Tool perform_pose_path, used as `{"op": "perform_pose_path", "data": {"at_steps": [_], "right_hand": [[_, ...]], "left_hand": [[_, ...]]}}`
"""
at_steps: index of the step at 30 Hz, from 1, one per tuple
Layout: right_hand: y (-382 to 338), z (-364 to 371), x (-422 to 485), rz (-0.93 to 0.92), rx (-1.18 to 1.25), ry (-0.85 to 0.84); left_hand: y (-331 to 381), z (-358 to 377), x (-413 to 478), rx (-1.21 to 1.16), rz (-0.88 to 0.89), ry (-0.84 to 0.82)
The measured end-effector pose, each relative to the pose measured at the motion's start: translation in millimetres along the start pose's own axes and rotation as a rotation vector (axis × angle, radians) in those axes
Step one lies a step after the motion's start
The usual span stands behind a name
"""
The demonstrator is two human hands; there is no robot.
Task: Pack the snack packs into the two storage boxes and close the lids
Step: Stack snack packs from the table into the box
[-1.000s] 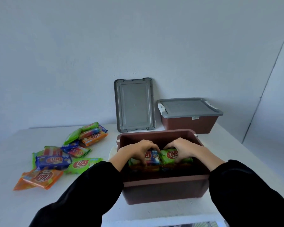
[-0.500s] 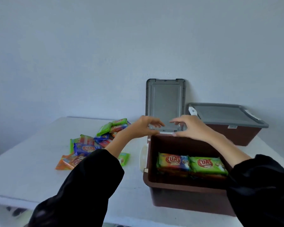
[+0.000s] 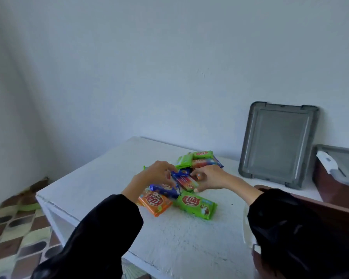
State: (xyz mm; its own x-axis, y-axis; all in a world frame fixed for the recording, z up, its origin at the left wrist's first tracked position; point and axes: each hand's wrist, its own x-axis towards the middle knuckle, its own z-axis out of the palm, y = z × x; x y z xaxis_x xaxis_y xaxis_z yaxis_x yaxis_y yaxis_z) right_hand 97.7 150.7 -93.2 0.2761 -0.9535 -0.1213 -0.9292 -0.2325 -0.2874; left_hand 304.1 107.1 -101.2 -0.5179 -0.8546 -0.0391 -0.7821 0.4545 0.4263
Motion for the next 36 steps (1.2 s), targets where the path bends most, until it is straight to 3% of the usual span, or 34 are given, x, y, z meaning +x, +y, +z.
{"op": "perform_pose_path", "data": {"at_steps": [5,10,15,21,26,31,36], "right_hand": [[1,28,16,0.021,0.003,-0.218],[-1,44,13,-0.033,-0.136,-0.245],[0,52,13,-0.031,-0.127,-0.230],[-7,46,10,-0.007,-0.162,-0.199],[-1,6,-12,0.027,-0.055,0.024],[9,-58,-66,0.089,0.038,0.206],[40,-97,-140,0.201,0.057,0.205]], "left_hand": [[-19,15,0,0.092,-0.006,-0.059],[-16,24,11,0.349,0.004,-0.072],[-8,32,20,0.584,0.035,-0.110],[-5,26,19,0.522,0.027,-0.023],[11,3,7,0.375,0.048,0.083],[60,-32,-1,0.272,0.145,0.145],[131,-35,-8,0.243,0.339,0.113]]}}
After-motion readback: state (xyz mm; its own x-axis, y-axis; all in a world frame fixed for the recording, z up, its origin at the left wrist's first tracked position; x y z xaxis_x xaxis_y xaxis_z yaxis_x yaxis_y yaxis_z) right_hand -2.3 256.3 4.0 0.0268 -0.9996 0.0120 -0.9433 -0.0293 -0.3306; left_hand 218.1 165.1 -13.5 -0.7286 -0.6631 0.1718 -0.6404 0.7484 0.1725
